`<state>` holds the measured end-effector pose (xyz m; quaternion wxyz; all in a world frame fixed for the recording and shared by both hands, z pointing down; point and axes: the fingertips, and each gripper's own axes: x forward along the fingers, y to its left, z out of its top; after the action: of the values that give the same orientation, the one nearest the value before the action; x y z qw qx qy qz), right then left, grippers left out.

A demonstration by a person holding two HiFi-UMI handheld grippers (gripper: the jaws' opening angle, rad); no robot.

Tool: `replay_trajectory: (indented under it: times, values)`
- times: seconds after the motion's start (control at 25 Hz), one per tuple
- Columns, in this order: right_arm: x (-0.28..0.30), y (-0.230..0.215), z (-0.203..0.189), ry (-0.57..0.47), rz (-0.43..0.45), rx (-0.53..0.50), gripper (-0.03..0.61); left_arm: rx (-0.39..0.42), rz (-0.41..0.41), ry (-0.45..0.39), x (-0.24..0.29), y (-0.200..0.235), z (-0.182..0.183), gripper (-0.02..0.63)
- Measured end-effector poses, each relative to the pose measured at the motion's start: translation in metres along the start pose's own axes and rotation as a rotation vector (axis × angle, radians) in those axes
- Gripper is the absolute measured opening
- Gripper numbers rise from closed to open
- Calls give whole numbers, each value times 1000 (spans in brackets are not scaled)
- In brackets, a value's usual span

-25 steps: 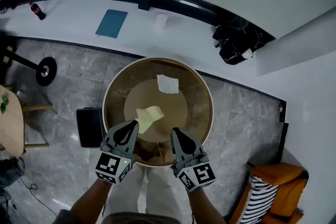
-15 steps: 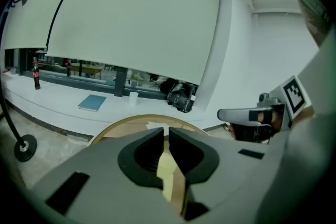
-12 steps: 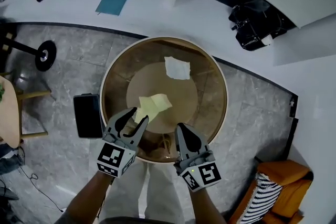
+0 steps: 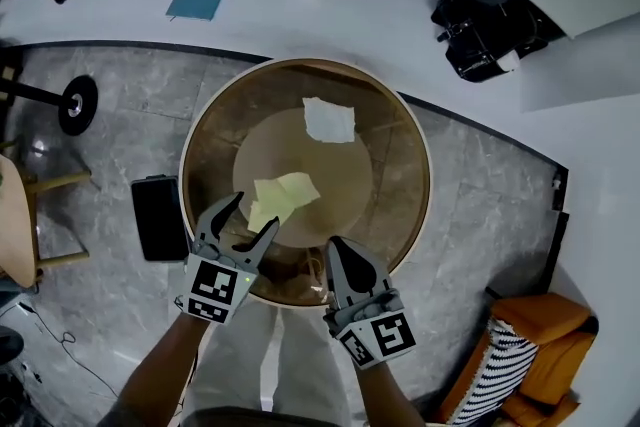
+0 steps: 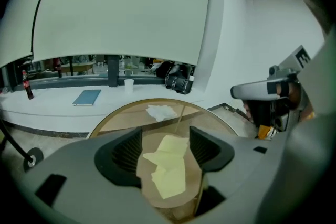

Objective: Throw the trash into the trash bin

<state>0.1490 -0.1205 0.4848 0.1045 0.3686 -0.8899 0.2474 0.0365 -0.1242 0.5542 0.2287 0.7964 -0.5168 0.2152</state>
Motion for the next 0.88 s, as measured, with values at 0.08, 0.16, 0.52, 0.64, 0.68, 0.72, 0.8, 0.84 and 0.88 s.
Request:
replay_trajectory:
  times: [0.08, 0.16, 0.52, 0.64, 0.68, 0.72, 0.8, 0.84, 0.88]
  values:
    - [1, 2, -1, 5, 3, 4, 18, 0, 2, 32, 7, 3, -12, 282]
    - [2, 4, -1, 9, 5, 6, 18, -4, 0, 64, 16, 4, -26, 282]
    - [2, 3, -10, 26, 0, 22, 18, -17, 14, 201, 71, 4, -91, 282]
    - [0, 3, -14, 38, -4, 27, 18, -28, 15, 230, 80, 5, -101, 282]
    - [-1, 2, -15, 40, -5, 29, 18, -32, 16, 236, 82, 5, -103, 282]
    - [-2, 2, -16, 42, -7, 30, 18, -36, 19, 240, 82, 6, -104, 282]
    - [-4, 0, -18, 44, -12, 36, 18, -44, 26, 241, 83, 6, -105, 282]
    - [-4, -1, -19, 45, -14, 39, 18, -50, 27, 241, 83, 6, -105, 281]
    - [-4, -1, -19, 46, -15, 42, 18, -57, 28, 242, 83, 6, -105, 281]
